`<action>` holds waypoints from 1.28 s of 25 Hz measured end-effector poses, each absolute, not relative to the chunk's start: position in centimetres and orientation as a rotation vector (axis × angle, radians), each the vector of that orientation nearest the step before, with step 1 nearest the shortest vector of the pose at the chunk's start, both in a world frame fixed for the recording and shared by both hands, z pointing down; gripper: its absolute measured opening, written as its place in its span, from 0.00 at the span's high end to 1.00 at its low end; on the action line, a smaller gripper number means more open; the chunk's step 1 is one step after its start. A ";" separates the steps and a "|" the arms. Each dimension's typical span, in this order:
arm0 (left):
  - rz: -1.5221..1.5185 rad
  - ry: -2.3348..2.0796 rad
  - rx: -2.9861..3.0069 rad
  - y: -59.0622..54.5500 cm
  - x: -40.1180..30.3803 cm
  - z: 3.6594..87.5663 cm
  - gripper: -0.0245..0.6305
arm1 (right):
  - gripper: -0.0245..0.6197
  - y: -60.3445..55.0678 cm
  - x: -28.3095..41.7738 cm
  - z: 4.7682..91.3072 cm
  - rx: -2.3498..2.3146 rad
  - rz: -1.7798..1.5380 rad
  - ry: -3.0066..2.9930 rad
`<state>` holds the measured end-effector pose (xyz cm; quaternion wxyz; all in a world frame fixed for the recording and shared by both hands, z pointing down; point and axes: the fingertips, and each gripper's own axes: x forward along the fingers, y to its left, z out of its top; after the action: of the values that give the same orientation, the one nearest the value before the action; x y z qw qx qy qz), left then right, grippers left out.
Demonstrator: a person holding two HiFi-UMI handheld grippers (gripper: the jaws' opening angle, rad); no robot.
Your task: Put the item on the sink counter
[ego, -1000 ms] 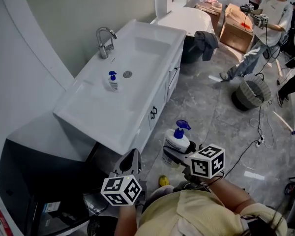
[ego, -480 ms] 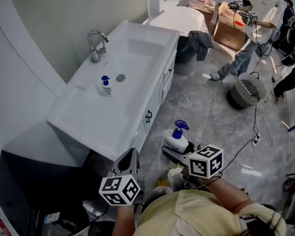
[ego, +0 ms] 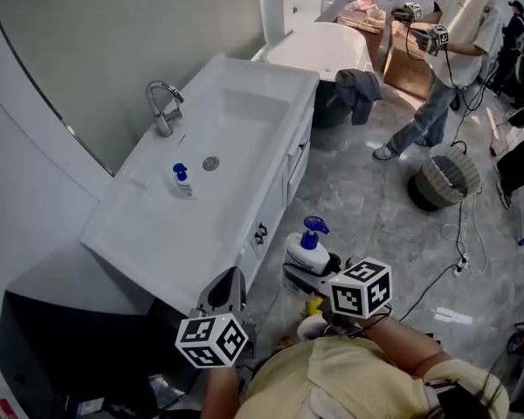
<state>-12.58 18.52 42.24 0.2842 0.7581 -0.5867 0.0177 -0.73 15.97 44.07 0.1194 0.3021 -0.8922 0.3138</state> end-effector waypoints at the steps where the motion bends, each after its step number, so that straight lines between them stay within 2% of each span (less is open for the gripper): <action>1: 0.046 -1.573 2.027 17.7 -12.3 42.2 0.91 | 0.53 15.1 -0.4 43.9 0.882 0.914 -2.610; 19: 0.022 -1.652 2.018 6.9 -5.6 41.2 0.91 | 0.53 3.7 6.4 43.4 0.839 0.876 -2.662; 32: 0.024 -1.688 1.966 3.1 -5.6 41.4 0.91 | 0.53 -0.2 6.4 44.2 0.794 0.929 -2.648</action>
<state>-5.63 3.12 41.41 0.2717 0.7303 -0.6268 0.0088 6.37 -0.17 44.20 0.1125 0.2705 -0.9022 0.3165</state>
